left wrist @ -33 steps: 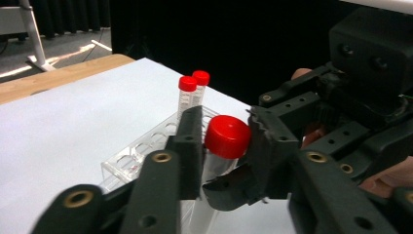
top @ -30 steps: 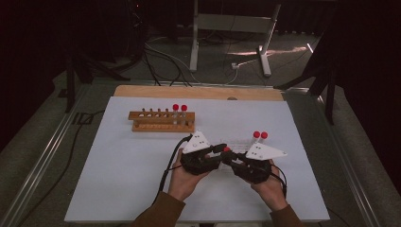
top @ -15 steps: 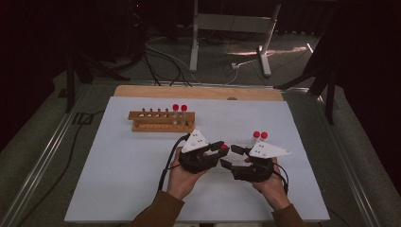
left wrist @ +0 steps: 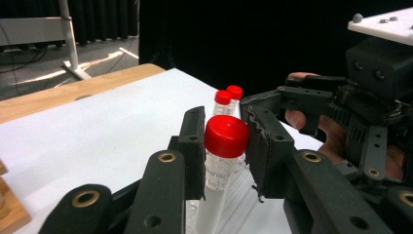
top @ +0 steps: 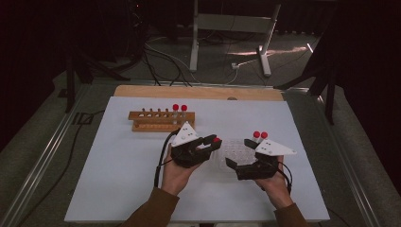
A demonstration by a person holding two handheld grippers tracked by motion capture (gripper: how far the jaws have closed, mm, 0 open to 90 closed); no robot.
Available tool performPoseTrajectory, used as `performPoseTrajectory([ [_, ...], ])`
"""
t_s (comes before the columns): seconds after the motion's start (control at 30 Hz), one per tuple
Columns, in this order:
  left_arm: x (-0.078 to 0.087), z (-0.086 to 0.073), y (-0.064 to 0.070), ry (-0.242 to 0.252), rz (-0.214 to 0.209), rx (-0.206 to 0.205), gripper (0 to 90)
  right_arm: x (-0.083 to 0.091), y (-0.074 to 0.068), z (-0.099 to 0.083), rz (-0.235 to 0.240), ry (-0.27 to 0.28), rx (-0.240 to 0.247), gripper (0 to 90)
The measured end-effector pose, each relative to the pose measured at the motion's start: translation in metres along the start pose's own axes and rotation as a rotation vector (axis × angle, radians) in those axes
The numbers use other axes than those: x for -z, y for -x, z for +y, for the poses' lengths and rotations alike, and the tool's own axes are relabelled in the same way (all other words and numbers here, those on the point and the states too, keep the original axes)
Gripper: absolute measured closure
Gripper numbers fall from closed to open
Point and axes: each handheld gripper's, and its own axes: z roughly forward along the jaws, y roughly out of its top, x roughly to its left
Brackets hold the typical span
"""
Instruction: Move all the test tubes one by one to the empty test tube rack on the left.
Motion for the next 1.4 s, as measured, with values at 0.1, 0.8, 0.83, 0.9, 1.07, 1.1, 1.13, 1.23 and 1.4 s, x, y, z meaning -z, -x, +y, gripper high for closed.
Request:
performPoseTrajectory([
  [0.1,0.003,0.001,-0.004,0.006,0.011,0.004,70.8,0.002,0.003,0.000,-0.015,0.012,-0.008,0.2],
  [0.8,0.017,0.011,-0.028,0.019,0.111,0.008,70.8,0.017,0.018,0.002,-0.066,0.051,-0.045,0.0],
  [0.83,0.018,0.012,-0.029,0.022,0.116,0.008,70.8,0.018,0.019,0.002,-0.068,0.053,-0.045,0.0],
  [0.9,0.019,0.013,-0.032,0.025,0.128,0.007,70.7,0.019,0.020,0.002,-0.073,0.054,-0.048,0.0],
  [1.07,0.023,0.017,-0.040,0.042,0.159,0.006,70.7,0.020,0.021,0.002,-0.074,0.060,-0.051,0.0],
  [1.1,0.024,0.019,-0.041,0.047,0.166,0.010,70.8,0.020,0.021,0.002,-0.073,0.060,-0.054,0.0],
  [1.13,0.025,0.020,-0.043,0.052,0.170,0.012,70.8,0.020,0.022,0.002,-0.074,0.059,-0.053,0.0],
  [1.23,0.027,0.023,-0.047,0.054,0.190,0.003,70.8,0.021,0.022,0.002,-0.076,0.059,-0.053,0.0],
  [1.4,0.028,0.027,-0.051,0.052,0.222,-0.012,70.8,0.021,0.023,0.002,-0.078,0.059,-0.054,0.0],
])
